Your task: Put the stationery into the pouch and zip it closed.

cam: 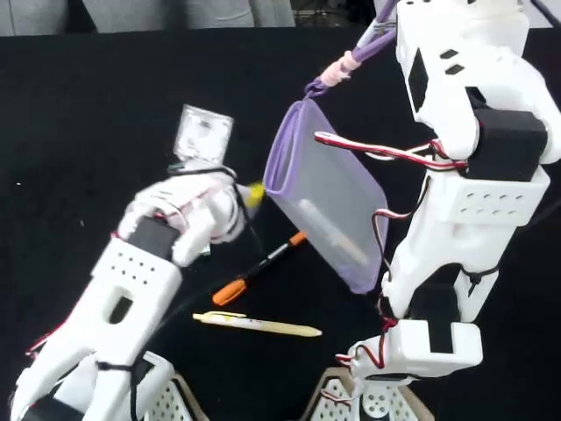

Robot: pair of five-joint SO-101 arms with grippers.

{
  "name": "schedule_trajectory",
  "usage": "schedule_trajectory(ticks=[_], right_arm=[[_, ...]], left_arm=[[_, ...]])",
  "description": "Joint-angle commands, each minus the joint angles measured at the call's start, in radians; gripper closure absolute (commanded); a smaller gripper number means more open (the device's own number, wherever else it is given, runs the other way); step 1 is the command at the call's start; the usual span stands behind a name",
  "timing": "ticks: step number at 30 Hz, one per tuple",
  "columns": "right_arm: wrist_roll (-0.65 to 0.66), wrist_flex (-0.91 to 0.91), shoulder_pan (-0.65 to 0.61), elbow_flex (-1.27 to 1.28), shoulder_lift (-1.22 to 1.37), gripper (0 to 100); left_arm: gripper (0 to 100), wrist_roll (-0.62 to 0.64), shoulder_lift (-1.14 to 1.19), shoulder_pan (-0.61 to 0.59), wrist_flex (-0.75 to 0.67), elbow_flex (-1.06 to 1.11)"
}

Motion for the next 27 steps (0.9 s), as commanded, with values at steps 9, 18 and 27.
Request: schedule_trajectory(ticks=[9, 18, 27], right_arm=[[0.000, 0.006, 0.014, -0.036, -0.044, 98.7], [0.000, 0.005, 0.014, -0.036, -0.042, 98.7], [0.000, 0.005, 0.014, -0.038, -0.041, 98.7]], left_arm=[[79, -0.097, 0.400, 0.082, -0.370, 0.047], [79, -0.095, 0.603, 0.208, -0.367, -0.105], [79, -0.092, 0.591, 0.229, -0.365, -0.101]])
